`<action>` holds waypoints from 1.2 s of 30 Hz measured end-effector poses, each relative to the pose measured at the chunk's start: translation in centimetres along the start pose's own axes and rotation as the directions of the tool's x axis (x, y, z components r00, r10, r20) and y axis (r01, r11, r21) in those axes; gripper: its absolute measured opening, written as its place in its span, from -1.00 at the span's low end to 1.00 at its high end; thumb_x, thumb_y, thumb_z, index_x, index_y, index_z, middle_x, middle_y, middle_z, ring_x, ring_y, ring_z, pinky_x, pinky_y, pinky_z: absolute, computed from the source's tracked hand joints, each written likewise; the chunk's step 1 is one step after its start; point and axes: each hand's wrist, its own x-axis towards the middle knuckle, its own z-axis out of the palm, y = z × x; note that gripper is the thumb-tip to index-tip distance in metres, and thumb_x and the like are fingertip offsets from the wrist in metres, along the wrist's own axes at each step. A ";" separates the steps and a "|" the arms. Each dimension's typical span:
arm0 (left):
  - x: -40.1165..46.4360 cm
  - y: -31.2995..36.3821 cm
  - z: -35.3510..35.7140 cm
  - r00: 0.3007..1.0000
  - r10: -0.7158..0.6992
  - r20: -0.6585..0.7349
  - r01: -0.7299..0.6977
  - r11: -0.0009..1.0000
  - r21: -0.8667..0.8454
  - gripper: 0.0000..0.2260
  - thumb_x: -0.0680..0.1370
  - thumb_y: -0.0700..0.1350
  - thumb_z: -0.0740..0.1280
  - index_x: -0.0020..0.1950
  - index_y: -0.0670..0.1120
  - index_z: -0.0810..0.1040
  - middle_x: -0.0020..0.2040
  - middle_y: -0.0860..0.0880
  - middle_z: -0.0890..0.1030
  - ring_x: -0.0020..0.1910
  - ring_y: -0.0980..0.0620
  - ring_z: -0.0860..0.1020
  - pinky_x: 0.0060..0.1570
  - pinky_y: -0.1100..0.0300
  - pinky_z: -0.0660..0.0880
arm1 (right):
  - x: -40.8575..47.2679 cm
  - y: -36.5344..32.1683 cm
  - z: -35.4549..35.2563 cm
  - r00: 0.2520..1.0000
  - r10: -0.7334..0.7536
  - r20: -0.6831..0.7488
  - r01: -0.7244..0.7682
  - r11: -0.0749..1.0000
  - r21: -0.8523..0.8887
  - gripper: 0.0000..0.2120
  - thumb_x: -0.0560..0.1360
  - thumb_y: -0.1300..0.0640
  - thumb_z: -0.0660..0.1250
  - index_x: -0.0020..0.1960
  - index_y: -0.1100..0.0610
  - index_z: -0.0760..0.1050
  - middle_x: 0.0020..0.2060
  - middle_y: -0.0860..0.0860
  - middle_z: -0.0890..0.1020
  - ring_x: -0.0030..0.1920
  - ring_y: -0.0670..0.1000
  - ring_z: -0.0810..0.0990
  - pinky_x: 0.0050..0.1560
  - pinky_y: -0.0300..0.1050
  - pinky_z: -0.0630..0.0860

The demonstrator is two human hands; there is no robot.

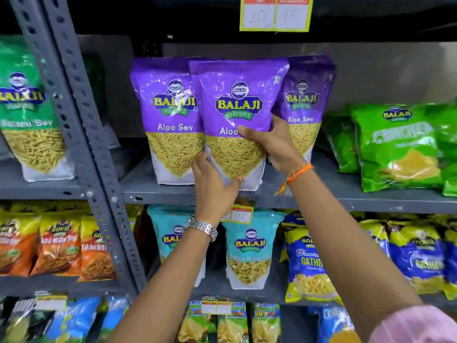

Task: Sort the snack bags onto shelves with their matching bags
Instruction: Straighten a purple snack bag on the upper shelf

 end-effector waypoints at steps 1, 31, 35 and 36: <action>0.0 0.0 0.1 1.000 -0.004 -0.012 0.004 1.000 -0.001 -0.15 0.41 -0.12 0.60 0.55 -0.32 0.22 0.48 -0.25 0.34 0.53 -0.20 0.29 0.50 0.10 0.22 | -0.1 -0.1 0.0 1.000 -0.009 -0.006 0.010 1.000 0.013 -0.58 0.29 0.32 0.62 0.12 0.20 0.64 -0.05 0.08 0.78 -0.03 0.05 0.75 0.05 0.00 0.69; 0.3 7.5 10.0 0.978 0.046 0.202 -0.017 0.990 -0.143 -0.11 0.22 0.09 0.71 0.38 -0.13 0.34 0.34 -0.15 0.61 0.30 -0.18 0.61 0.24 -0.09 0.60 | -0.7 -3.4 -15.4 0.992 0.036 -0.123 -0.026 0.996 0.081 -0.77 0.37 0.35 0.54 0.01 0.19 0.68 -0.17 0.02 0.79 -0.14 0.02 0.75 -0.03 -0.06 0.69; 0.6 7.0 9.9 0.973 0.049 0.225 -0.019 0.991 -0.133 -0.07 0.20 0.10 0.72 0.42 -0.11 0.33 0.36 -0.14 0.60 0.33 -0.16 0.59 0.29 -0.13 0.58 | -0.7 -3.3 -15.6 0.996 0.041 -0.077 -0.036 0.997 0.064 -0.69 0.41 0.34 0.53 0.13 0.21 0.64 -0.07 0.05 0.78 -0.08 0.02 0.76 -0.03 -0.11 0.68; 0.8 6.9 9.8 0.969 0.048 0.241 -0.016 0.991 -0.132 -0.06 0.21 0.07 0.72 0.44 -0.11 0.32 0.38 -0.14 0.59 0.34 -0.15 0.58 0.31 -0.11 0.57 | -0.9 -3.3 -15.8 0.996 0.042 -0.072 -0.038 0.997 0.060 -0.65 0.40 0.35 0.53 0.17 0.22 0.61 -0.04 0.07 0.77 -0.06 0.01 0.75 -0.03 -0.12 0.67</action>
